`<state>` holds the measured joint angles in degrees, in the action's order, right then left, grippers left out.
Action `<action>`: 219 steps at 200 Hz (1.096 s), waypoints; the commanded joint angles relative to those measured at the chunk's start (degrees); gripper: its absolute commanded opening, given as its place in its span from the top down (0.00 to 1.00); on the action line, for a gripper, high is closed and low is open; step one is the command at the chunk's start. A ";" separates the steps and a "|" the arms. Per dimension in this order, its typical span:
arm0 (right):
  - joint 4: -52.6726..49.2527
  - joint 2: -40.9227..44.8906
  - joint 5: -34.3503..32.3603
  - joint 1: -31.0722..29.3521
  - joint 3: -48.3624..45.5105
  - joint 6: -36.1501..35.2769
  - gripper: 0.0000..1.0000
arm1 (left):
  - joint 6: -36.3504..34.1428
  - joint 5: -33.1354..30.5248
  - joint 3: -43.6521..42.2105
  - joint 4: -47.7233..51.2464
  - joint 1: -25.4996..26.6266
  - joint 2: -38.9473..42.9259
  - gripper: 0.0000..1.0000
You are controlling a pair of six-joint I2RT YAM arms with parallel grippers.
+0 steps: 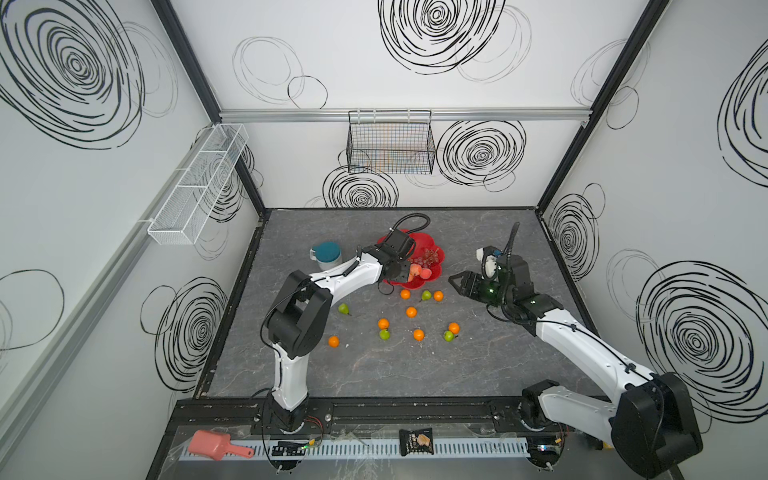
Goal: Place and organize the fake fruits in the fruit bowl
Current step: 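Lift the pink peach with the left gripper and carry it over the bowl, then lower the peach into the bowl and open the left gripper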
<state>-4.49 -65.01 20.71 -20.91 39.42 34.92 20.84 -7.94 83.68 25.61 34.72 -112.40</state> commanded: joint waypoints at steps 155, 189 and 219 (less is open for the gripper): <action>0.10 -3.58 3.51 2.81 2.33 -1.60 0.41 | -2.03 4.17 7.20 -0.37 -2.44 -9.79 0.55; -0.21 -3.37 3.33 2.80 2.33 -1.79 0.41 | -2.04 4.02 7.38 -0.10 -2.46 -9.51 0.51; -0.68 -3.12 3.12 2.82 2.42 -2.04 0.41 | -2.05 3.86 7.64 0.37 -2.38 -9.16 0.48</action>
<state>-4.27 -68.42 23.77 -18.24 39.86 33.52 19.27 -4.10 89.69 25.65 32.51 -121.01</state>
